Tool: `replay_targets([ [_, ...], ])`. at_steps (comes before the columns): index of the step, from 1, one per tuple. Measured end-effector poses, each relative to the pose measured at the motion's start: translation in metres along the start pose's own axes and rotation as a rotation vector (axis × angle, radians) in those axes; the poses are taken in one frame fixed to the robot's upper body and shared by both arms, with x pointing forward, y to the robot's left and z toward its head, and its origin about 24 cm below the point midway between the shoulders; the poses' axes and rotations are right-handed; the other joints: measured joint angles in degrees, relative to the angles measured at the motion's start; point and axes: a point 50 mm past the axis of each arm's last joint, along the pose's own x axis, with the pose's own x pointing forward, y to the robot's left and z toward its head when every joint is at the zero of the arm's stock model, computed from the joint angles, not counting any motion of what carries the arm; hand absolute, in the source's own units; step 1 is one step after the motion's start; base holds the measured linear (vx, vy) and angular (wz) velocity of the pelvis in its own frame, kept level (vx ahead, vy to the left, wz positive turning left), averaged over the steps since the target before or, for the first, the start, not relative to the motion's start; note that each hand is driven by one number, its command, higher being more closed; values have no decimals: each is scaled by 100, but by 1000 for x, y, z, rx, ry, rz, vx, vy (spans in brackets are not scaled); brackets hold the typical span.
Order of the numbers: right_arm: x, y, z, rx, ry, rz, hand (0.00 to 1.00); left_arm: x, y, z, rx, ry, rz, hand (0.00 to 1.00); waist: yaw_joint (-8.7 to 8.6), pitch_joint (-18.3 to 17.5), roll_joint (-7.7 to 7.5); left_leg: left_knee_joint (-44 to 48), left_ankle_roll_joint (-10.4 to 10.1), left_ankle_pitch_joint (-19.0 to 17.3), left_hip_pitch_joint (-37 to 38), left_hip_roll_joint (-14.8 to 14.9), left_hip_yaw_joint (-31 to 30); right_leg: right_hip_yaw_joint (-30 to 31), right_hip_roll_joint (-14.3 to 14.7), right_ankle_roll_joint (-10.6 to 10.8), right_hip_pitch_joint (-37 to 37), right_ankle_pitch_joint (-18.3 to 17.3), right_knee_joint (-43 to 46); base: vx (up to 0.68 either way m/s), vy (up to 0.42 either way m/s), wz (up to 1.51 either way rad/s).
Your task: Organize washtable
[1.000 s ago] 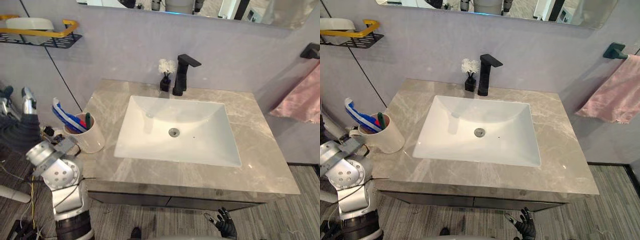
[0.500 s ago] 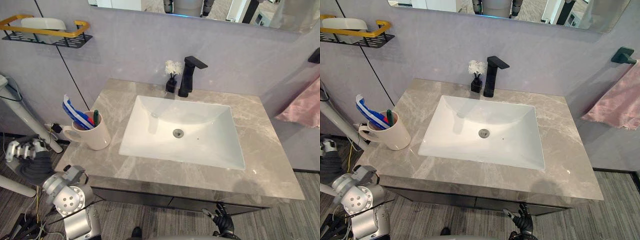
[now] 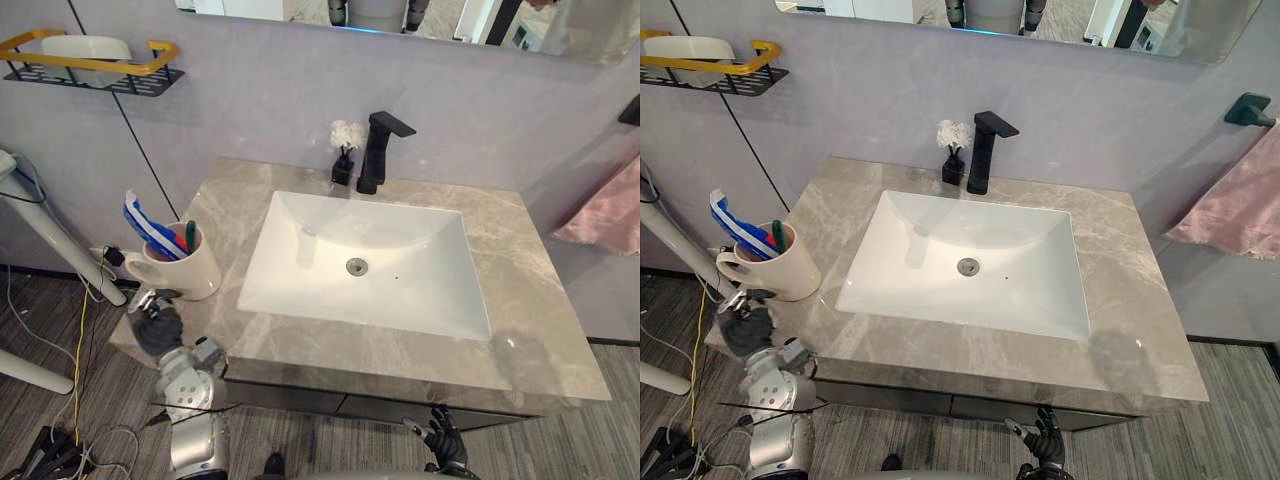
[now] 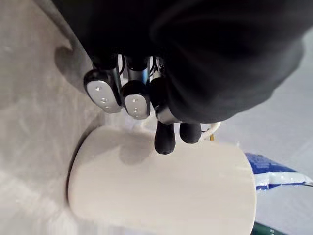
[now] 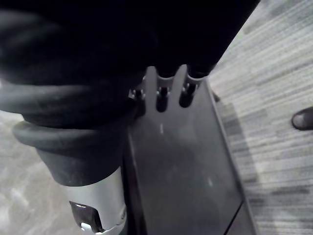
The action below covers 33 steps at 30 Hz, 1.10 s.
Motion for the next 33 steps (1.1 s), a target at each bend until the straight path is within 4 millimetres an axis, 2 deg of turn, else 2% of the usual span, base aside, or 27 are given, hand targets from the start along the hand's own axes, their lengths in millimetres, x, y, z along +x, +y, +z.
replay_targets([
  [10, 0, 0, 0, -1, -2, 0, 0, -1, -7, -4, 21, 13, -47, 100, 22, -17, 4, 1, 1, 0, 27, 12, 123, 109, 3, 3, -29, 2, 2, -4, 0, -5],
  [19, 0, 1, 0, -3, 0, 3, 0, 9, -6, -12, 93, 28, -77, 100, 31, -71, 80, -12, -5, 27, 89, 68, 233, 208, 16, 34, -53, 32, -15, -31, -4, -6],
  [33, 3, -1, 3, -14, -8, -6, 0, 25, -14, -10, 139, 3, -161, 100, 16, -66, 54, -43, -11, 37, 12, 24, 244, 219, 46, 52, -52, 144, -212, -5, 0, 0],
])
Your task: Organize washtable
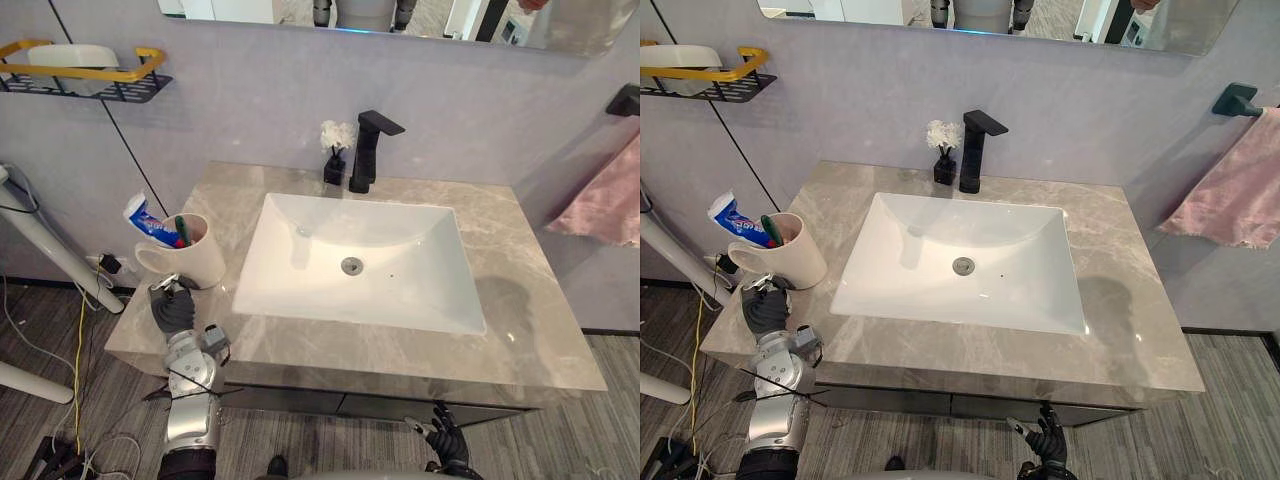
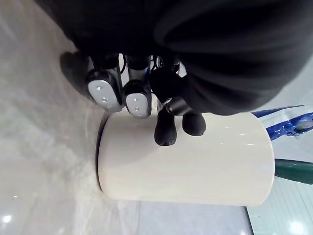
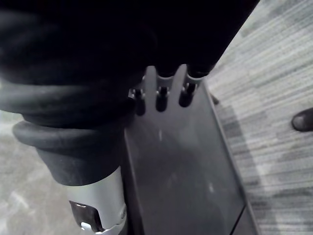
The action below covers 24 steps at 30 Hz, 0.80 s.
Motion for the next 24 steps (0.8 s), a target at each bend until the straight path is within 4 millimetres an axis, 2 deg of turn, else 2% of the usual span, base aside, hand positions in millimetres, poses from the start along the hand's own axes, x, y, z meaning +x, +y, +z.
replay_targets([
  [12, 2, 0, 0, -6, 7, 1, 0, 13, -2, 3, 65, -22, -30, 100, -24, 13, -31, 0, 26, 18, -85, -37, 59, 60, -25, 33, -84, 68, -35, -6, 1, -1],
  [17, 5, 1, 0, -10, 14, 6, 0, 17, 3, 5, 86, -31, -26, 100, -128, 31, -54, -1, 34, 24, -85, -64, 118, 115, -56, 59, -130, 98, -35, -25, 7, -6],
  [24, 4, 0, -1, -14, 16, 3, 0, 23, 4, 8, 93, -44, -20, 100, -143, 57, -75, -2, 36, 23, -93, -66, 193, 193, -57, 61, -181, 122, -35, -17, 3, -5],
])
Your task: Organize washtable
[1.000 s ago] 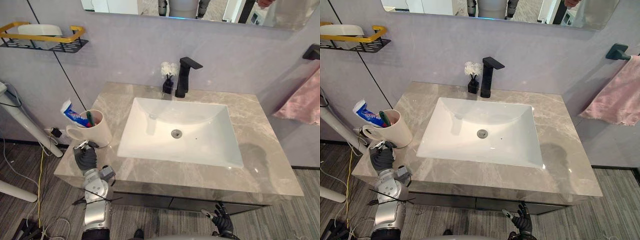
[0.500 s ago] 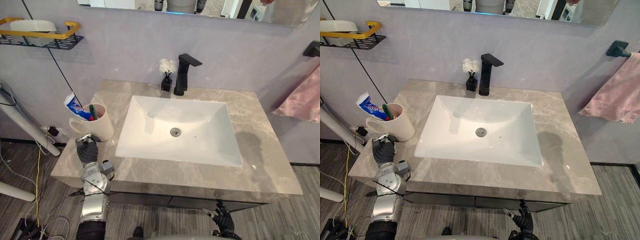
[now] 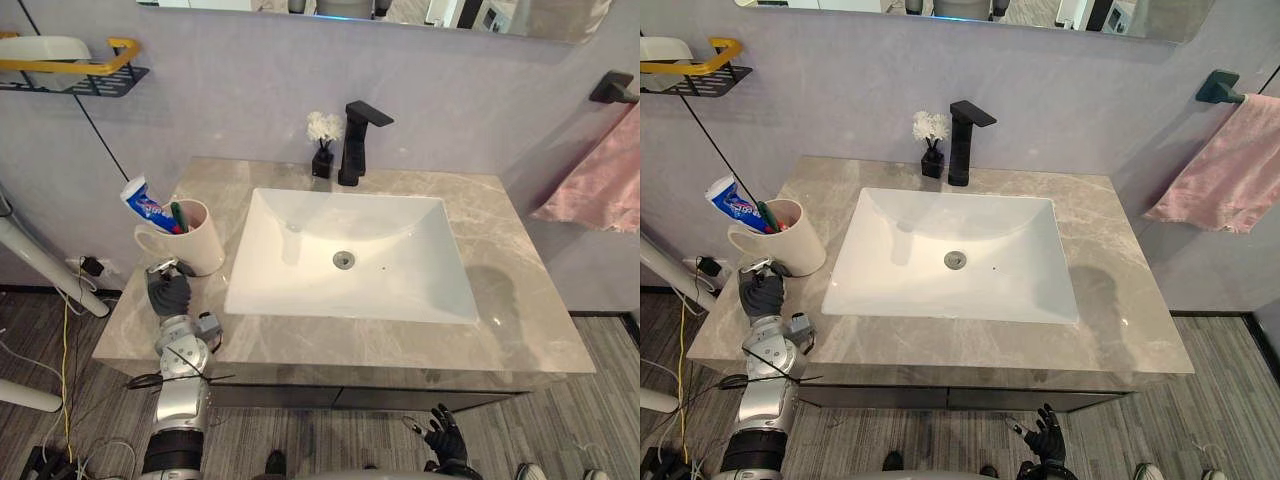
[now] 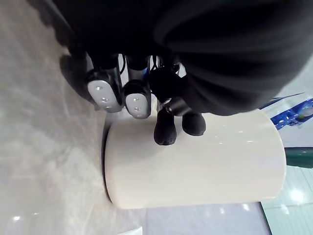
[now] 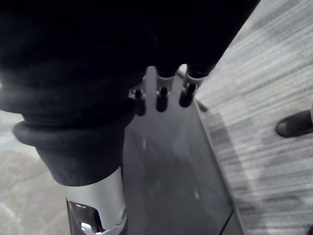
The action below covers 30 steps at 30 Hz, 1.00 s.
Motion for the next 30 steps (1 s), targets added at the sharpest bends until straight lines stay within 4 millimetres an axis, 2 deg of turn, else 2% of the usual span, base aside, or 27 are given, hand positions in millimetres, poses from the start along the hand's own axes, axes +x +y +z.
replay_targets([
  [8, 1, 1, 1, 0, -3, 2, 0, -1, -1, 0, -8, 2, 0, 100, 4, 2, -1, 0, 0, 0, 10, -3, -2, -3, -5, 0, 29, 0, -3, 0, 0, 0],
  [13, 1, 2, 1, -1, -5, 8, 0, -10, -5, -2, -35, 14, -12, 100, 3, 12, -2, -2, 0, 0, 82, -6, -11, -16, -26, 1, 122, 0, -4, -8, 0, 0],
  [22, 2, 3, 3, -1, -9, 11, 0, -18, -21, 2, -86, 4, -72, 100, 8, 71, -39, -4, 5, 3, 93, -1, -30, -44, -32, 2, 116, -5, -3, -22, -3, 1],
  [30, 2, 4, 4, 0, -13, 14, 0, -20, -25, 3, -88, 3, -88, 100, 5, 71, -40, -4, 5, 3, 91, 2, -32, -51, -32, 5, 117, -7, -5, 0, 0, 0],
])
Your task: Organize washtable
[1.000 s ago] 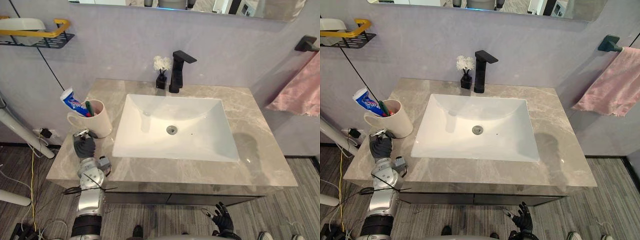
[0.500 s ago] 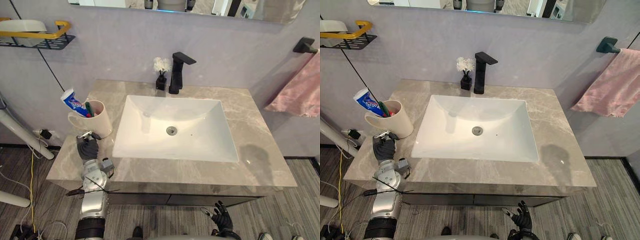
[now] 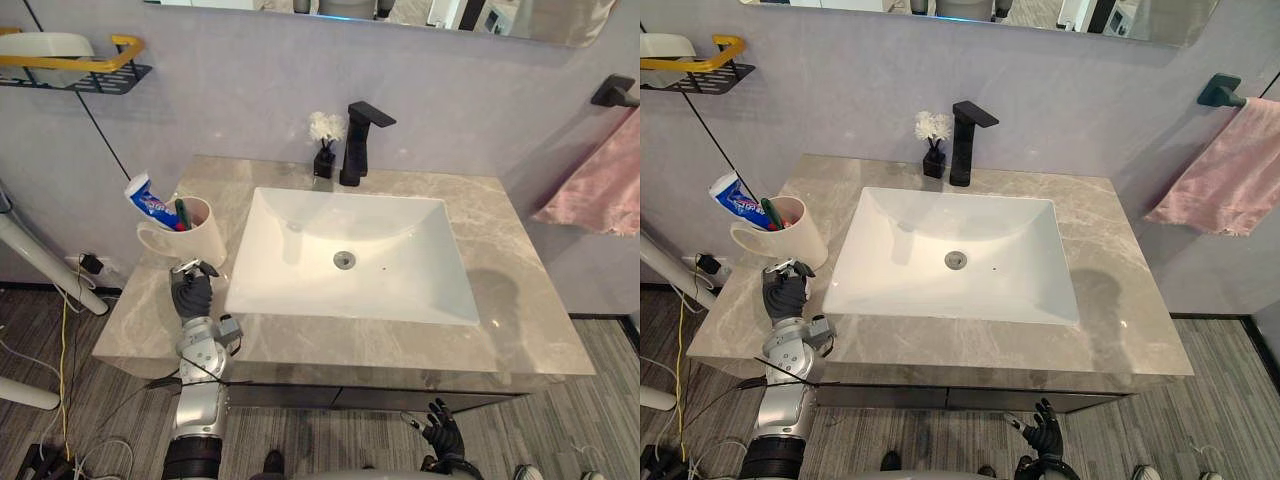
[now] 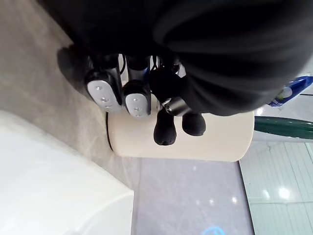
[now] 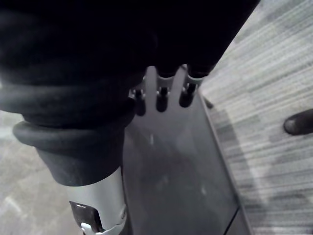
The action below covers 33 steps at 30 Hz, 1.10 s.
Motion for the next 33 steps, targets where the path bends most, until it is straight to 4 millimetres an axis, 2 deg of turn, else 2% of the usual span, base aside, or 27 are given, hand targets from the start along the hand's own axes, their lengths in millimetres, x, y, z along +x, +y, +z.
replay_targets([
  [17, 0, -1, -1, -6, 3, -1, 0, 13, 14, 1, 100, -10, -32, 100, -11, 4, 6, 0, -1, -1, 0, 2, 34, 37, 8, -1, -21, 1, -1, 0, 0, 0],
  [33, 2, -6, -2, -16, 15, -10, 0, 41, 17, 12, 197, -51, -113, 100, -1, 107, 84, 9, 1, -1, -192, -9, 73, 85, 25, 6, -248, 18, 10, -2, 0, -1],
])
